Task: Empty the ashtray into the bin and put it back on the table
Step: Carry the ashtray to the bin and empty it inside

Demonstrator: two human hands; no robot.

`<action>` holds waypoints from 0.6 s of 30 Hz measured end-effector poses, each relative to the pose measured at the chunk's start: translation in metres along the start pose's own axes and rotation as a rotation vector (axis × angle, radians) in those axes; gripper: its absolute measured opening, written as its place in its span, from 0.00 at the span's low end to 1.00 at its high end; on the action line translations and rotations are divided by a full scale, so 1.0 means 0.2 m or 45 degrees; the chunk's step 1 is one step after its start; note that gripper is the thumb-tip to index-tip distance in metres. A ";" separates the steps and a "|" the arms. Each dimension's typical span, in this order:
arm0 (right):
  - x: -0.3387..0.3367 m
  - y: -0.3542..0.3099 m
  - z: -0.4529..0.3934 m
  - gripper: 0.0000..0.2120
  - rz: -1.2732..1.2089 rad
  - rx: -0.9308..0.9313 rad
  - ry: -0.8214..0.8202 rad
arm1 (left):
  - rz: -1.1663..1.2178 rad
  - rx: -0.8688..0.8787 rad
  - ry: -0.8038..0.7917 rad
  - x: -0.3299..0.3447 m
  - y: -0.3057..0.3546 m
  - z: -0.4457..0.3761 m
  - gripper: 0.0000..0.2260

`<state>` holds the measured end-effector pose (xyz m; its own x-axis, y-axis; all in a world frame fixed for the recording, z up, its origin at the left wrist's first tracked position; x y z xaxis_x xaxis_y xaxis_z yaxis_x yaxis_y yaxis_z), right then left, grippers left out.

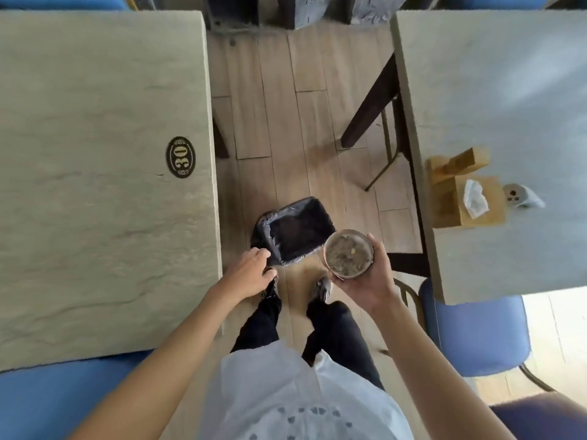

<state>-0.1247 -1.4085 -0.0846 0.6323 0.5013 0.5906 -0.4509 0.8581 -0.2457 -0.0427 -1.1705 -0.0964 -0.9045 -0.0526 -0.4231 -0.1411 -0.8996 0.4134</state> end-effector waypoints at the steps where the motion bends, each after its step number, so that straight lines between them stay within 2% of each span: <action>1: -0.02 -0.03 -0.05 0.31 0.010 0.028 0.018 | 0.017 -0.031 -0.002 0.01 0.00 -0.06 0.20; 3: -0.07 -0.10 -0.15 0.30 0.022 0.087 0.039 | 0.073 -0.101 0.003 0.02 -0.01 -0.18 0.18; 7: -0.16 -0.21 -0.37 0.38 0.040 0.186 0.063 | 0.307 -0.264 0.048 0.05 -0.04 -0.47 0.15; 12: -0.34 -0.28 -0.74 0.34 0.121 0.288 0.050 | 0.557 -0.491 0.130 0.16 -0.17 -0.93 0.06; 17: -0.52 -0.28 -1.13 0.28 0.163 0.370 0.066 | 0.639 -0.707 0.081 0.37 -0.34 -1.36 0.10; 18: -0.56 -0.28 -1.20 0.28 0.167 0.375 0.066 | 0.659 -0.741 0.059 0.41 -0.38 -1.44 0.07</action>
<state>-0.0188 -1.4859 -0.3223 0.5849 0.6169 0.5267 -0.6885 0.7208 -0.0796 0.0097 -1.2321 -0.3943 -0.7781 -0.5341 -0.3306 0.5395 -0.8378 0.0836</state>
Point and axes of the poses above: each hand's wrist, its own z-axis away from the middle knuckle, its own x-axis out of the palm, y = z × x, the point moved 4 cm from there along -z, towards the middle knuckle, and after that the axes turned 12 degrees about -y, right-handed, at the moved point
